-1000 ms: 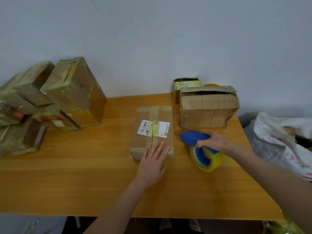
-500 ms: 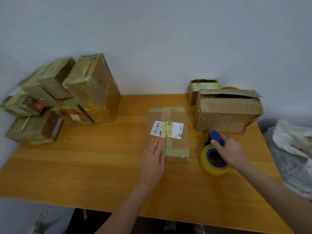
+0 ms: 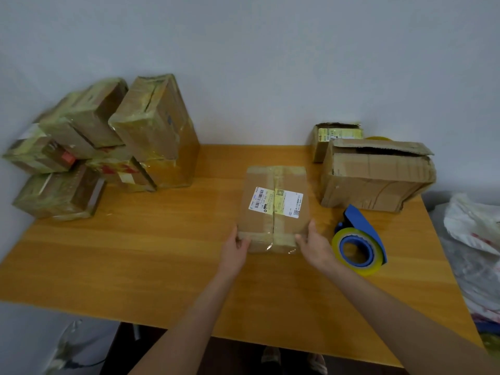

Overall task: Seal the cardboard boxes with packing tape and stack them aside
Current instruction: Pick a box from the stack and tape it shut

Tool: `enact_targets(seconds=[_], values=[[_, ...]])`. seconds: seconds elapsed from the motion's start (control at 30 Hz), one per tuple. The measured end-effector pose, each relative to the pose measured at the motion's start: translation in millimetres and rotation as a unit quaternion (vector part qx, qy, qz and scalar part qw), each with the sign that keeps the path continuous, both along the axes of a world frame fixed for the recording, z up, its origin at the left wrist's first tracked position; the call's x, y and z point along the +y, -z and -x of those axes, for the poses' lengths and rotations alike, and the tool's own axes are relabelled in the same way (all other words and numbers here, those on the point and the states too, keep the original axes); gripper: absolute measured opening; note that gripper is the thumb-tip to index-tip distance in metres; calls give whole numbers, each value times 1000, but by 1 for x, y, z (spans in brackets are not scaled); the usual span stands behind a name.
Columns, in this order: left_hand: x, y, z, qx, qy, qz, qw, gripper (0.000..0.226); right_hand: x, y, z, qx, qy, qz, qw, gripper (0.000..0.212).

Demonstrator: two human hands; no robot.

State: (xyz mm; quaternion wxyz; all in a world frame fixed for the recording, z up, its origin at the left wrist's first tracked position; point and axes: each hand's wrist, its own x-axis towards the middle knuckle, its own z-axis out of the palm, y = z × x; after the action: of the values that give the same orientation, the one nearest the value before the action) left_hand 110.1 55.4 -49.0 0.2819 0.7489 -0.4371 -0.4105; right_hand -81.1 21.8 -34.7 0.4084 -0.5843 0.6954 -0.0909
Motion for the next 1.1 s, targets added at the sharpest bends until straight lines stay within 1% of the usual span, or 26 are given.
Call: enact_targets(seconds=[0.07, 0.1, 0.17, 0.2, 0.27, 0.33, 0.47, 0.53, 0.6, 0.63, 0.7, 0.77, 0.8, 0.83, 0.87, 0.9, 0.97, 1.1], values=[[7, 5, -13, -60, -10, 26, 998, 52, 2, 0, 13, -3, -15, 27, 1000, 59], [10, 6, -17, -80, -24, 51, 995, 46, 5, 0, 20, 9, -20, 53, 998, 61], [13, 3, -19, -76, -43, 74, 993, 35, 12, 0, 29, 14, -26, 82, 996, 69], [13, 1, -19, -69, -47, 73, 994, 32, 15, -1, 30, -7, -30, 83, 996, 71], [10, -1, -20, -66, -47, 64, 995, 27, 19, 2, 30, -45, -34, 90, 994, 74], [7, 0, -21, -74, -41, 69, 994, 25, 17, 6, 31, -46, -24, 99, 994, 76], [7, -1, -21, -92, -28, 80, 992, 15, 14, 15, 29, -11, -11, 101, 995, 75], [8, -2, -18, -108, -15, 81, 991, 14, 12, 13, 27, 33, -22, 106, 994, 73], [7, -3, -17, -134, -5, 77, 988, 18, 11, 6, 27, 128, -66, 115, 983, 69], [6, -3, -16, -151, 5, 65, 986, 24, 9, 1, 28, 170, -85, 118, 975, 67], [3, -3, -13, -182, 29, 33, 982, 47, 5, -6, 26, 223, -104, 123, 962, 72], [-1, -3, -3, -184, 44, 18, 982, 80, 2, -10, 15, 243, -102, 111, 958, 83], [-4, -4, 4, -175, 51, 13, 983, 97, 1, -10, 6, 239, -98, 97, 961, 87], [-6, -4, 10, -168, 58, 6, 984, 109, 1, -9, -3, 228, -93, 84, 966, 88], [-9, -5, 15, -169, 63, -3, 984, 115, 1, -7, -10, 220, -87, 78, 969, 88], [-11, -4, 17, -176, 64, -10, 982, 117, 1, -3, -14, 215, -82, 81, 970, 88], [-15, 0, 11, -188, 66, -9, 980, 113, 0, 0, -11, 212, -84, 106, 968, 83], [-12, 6, -8, -164, 95, 13, 982, 99, 0, 11, 10, 171, -119, 139, 968, 70]])
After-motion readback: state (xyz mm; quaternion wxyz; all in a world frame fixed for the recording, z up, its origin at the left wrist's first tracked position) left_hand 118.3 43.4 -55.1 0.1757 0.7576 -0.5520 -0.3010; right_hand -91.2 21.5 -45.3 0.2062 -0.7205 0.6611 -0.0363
